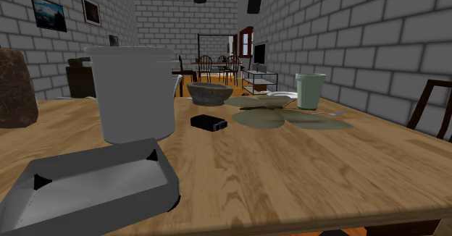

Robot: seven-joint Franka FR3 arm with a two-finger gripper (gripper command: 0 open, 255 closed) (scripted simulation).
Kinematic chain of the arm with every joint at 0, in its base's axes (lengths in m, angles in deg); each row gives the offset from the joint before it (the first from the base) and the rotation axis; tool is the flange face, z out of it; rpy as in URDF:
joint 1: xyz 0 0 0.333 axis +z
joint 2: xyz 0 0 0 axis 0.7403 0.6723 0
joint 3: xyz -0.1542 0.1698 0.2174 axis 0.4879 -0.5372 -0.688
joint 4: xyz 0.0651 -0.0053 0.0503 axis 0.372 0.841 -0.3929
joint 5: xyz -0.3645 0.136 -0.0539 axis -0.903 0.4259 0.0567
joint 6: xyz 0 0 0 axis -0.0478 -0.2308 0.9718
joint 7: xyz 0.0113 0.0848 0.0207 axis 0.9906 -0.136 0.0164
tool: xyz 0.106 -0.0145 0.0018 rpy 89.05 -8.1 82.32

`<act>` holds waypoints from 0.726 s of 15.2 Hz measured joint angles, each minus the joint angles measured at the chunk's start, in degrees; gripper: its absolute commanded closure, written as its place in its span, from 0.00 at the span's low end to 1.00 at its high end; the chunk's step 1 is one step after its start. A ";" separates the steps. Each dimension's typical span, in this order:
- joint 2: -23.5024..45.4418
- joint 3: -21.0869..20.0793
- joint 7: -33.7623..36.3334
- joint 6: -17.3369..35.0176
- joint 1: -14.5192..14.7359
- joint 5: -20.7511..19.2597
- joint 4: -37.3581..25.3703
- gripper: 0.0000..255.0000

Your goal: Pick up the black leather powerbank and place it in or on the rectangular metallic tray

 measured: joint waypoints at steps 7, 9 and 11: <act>8.33 3.70 -5.66 7.00 0.03 -1.61 -0.04 0.00; 12.19 4.77 -7.54 9.79 0.26 -1.84 -0.62 0.00; 15.93 6.20 -9.93 12.07 0.31 -2.14 -1.57 0.00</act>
